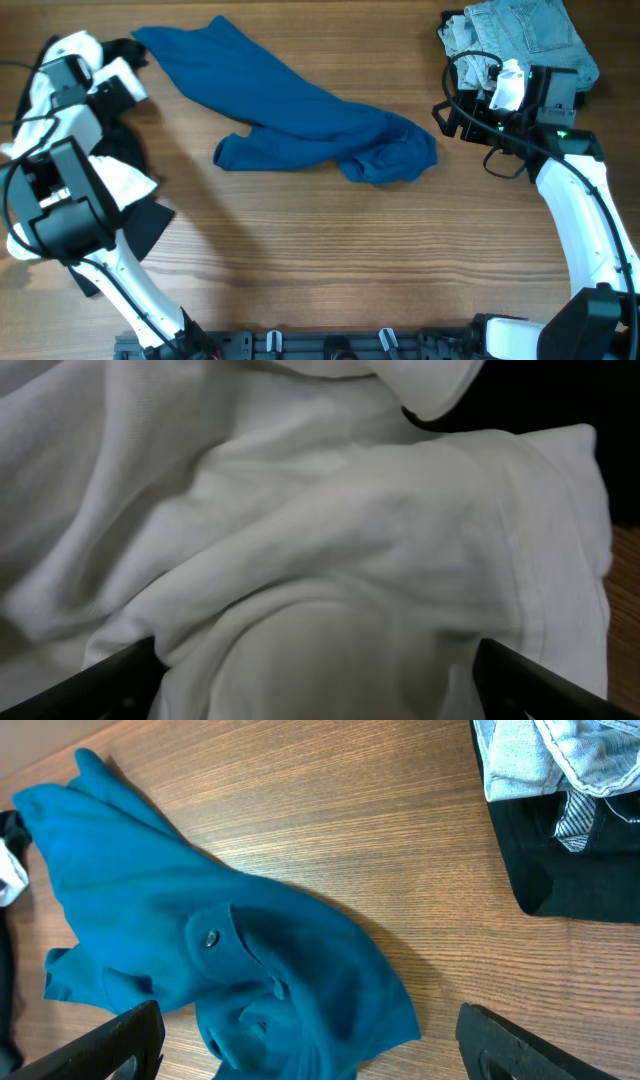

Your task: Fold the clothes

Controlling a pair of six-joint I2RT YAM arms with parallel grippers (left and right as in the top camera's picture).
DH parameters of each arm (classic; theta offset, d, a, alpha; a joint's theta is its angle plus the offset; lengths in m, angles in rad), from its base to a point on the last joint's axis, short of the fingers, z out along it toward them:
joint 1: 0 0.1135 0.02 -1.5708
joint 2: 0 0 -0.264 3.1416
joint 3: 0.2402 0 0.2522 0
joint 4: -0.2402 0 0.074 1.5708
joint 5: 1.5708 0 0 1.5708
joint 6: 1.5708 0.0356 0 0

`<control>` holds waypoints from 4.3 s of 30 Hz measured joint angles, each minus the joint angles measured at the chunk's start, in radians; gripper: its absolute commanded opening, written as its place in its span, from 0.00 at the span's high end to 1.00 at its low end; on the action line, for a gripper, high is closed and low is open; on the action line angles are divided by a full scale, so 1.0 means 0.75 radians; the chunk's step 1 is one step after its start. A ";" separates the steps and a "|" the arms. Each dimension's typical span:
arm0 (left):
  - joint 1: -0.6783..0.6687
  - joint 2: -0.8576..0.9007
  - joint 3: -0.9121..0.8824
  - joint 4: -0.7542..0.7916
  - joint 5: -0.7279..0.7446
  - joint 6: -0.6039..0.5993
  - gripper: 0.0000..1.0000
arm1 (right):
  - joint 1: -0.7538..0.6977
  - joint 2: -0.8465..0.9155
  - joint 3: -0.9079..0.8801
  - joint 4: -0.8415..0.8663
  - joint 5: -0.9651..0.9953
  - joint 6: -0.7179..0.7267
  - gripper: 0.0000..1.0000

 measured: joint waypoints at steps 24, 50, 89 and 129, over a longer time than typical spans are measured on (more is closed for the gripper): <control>-0.132 -0.192 0.048 -1.159 0.282 -0.029 0.00 | 0.000 0.000 0.000 0.066 0.000 0.000 0.01; -0.011 -0.207 -0.074 -0.517 -0.021 -0.104 0.00 | 0.000 0.000 0.000 0.075 -0.018 -0.002 0.00; -0.569 -0.689 -0.305 -0.898 0.388 -0.141 0.07 | 0.408 0.001 0.182 -0.366 0.418 0.233 0.00; -0.743 -0.469 -0.545 -0.380 0.254 -0.221 0.96 | 0.408 0.001 0.182 -0.271 0.357 0.140 0.01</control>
